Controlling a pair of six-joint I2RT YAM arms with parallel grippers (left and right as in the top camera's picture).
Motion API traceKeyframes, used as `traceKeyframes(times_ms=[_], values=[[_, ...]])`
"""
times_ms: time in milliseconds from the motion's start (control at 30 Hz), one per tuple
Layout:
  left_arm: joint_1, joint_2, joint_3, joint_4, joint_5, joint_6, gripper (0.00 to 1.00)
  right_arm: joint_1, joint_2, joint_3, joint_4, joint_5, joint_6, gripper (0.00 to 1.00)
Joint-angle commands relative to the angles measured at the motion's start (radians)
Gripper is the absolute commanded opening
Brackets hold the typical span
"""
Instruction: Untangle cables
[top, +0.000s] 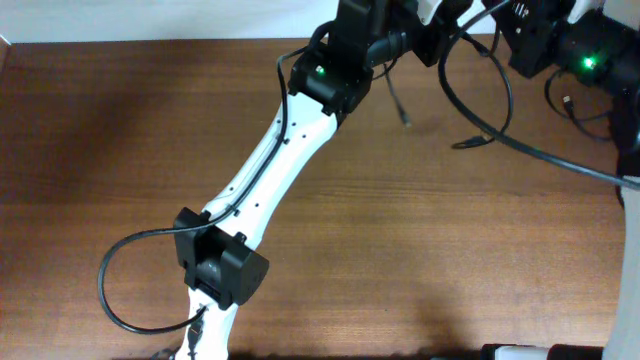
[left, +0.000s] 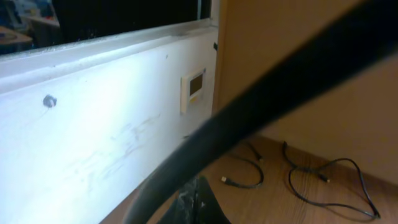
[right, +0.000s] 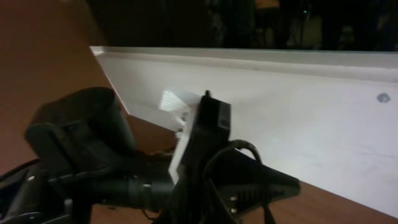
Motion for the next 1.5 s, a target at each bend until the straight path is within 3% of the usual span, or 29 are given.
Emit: traceKeyframes(times_ms=[0, 133, 333, 600, 800, 1000, 1067, 1100, 1167, 1333, 1400, 1467], values=[[-0.024, 0.072, 0.005, -0.002, -0.018, 0.019, 0.0, 0.009, -0.068, 0.016, 0.008, -0.071, 0.012, 0.04], [-0.02, 0.123, 0.005, -0.023, -0.041, 0.019, 0.0, 0.009, -0.109, 0.016, 0.005, -0.072, 0.011, 0.04], [0.024, 0.13, 0.005, -0.204, -0.198, 0.095, 0.0, -0.011, -0.184, 0.016, -0.014, -0.062, -0.025, 0.04], [0.123, 0.142, -0.048, -0.28, -0.183, 0.095, 0.0, -0.131, -0.237, 0.016, -0.019, -0.072, 0.005, 0.04], [0.107, 0.103, -0.048, -0.245, -0.158, 0.095, 0.0, -0.131, -0.171, 0.016, -0.093, -0.043, -0.033, 0.04], [0.124, -0.013, -0.043, -0.25, -0.159, 0.095, 0.0, -0.127, 0.021, 0.016, -0.185, 0.013, -0.068, 0.04], [0.135, -0.042, -0.043, -0.268, -0.159, 0.095, 0.0, -0.128, 0.102, 0.016, -0.204, 0.024, -0.074, 0.14], [0.143, -0.058, -0.043, -0.284, -0.159, 0.095, 0.0, -0.127, 0.147, 0.016, -0.218, 0.041, -0.074, 0.32], [0.154, -0.079, -0.043, -0.311, -0.159, 0.096, 0.0, -0.127, 0.221, 0.016, -0.247, 0.088, -0.043, 0.54], [0.176, -0.105, -0.043, -0.367, -0.159, 0.096, 0.0, -0.099, 0.386, 0.015, -0.297, 0.432, 0.177, 0.58], [0.187, -0.106, -0.043, -0.386, -0.159, 0.096, 0.0, -0.08, 0.439, 0.015, -0.303, 0.514, 0.223, 0.58], [0.193, -0.106, -0.043, -0.409, -0.159, 0.096, 0.0, -0.053, 0.509, 0.015, -0.275, 0.55, 0.176, 0.58]])
